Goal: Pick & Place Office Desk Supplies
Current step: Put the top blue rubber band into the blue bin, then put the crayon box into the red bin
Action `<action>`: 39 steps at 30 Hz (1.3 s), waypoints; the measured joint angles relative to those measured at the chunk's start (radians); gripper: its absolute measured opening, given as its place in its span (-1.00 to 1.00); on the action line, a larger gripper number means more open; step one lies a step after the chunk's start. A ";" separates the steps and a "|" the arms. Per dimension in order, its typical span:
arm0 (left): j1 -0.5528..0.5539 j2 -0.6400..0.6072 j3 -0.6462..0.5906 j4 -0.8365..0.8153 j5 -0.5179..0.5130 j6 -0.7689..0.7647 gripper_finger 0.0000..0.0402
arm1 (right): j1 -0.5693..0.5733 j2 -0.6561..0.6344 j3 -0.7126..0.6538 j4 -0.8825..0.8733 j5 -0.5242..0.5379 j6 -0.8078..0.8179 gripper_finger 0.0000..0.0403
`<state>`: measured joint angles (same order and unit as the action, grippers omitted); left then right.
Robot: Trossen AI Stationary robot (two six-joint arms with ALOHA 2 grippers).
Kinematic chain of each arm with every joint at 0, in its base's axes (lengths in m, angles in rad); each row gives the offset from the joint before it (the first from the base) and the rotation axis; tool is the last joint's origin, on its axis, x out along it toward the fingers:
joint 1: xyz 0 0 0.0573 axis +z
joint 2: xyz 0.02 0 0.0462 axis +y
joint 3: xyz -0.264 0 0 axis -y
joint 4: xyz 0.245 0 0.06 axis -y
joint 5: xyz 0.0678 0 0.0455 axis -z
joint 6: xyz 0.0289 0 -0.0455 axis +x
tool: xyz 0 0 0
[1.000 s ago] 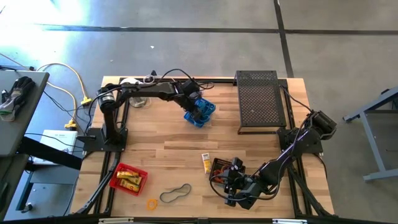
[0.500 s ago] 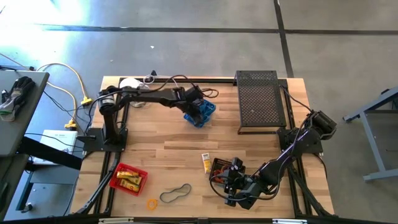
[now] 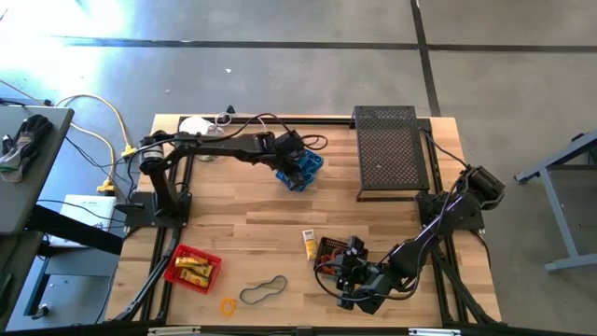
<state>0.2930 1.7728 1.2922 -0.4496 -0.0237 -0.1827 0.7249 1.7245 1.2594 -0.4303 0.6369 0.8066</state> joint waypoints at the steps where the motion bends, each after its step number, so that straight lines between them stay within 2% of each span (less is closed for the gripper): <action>1: -0.003 -0.010 0.000 -0.002 -0.007 0.003 -0.36 | 0.000 0.000 0.000 0.000 0.000 0.000 -0.29; 11: -0.069 -0.138 0.000 0.000 -0.008 0.015 -0.36 | 0.000 0.000 0.000 0.000 0.000 0.000 -0.29; 14: -0.093 -0.175 0.000 0.000 -0.043 0.040 -0.36 | 0.000 0.000 0.000 0.000 0.000 0.000 -0.29; 19: -0.143 -0.235 0.000 0.001 -0.160 0.166 -0.36 | 0.000 0.000 0.000 0.000 -0.001 0.000 -0.29; 23: -0.201 -0.272 0.000 -0.038 -0.166 0.307 -0.36 | 0.000 0.000 0.000 0.000 -0.008 0.000 -0.29; 28: -0.297 -0.307 0.000 -0.164 -0.165 0.399 -0.36 | 0.000 0.000 0.000 0.000 -0.009 0.000 -0.29; 31: -0.359 -0.318 0.000 -0.247 -0.161 0.384 -0.36 | 0.000 0.000 0.000 0.000 -0.013 0.000 -0.29; 34: -0.414 -0.318 0.000 -0.254 -0.147 0.286 -0.36 | 0.000 0.000 0.000 0.001 -0.013 0.000 -0.29; 39: -0.474 -0.318 0.000 -0.250 -0.147 0.273 -0.36 | 0.000 0.000 0.000 0.001 -0.013 0.001 -0.29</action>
<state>-0.1814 1.4551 1.2922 -0.6996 -0.1711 0.0899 0.7250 1.7245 1.2594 -0.4294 0.6241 0.8072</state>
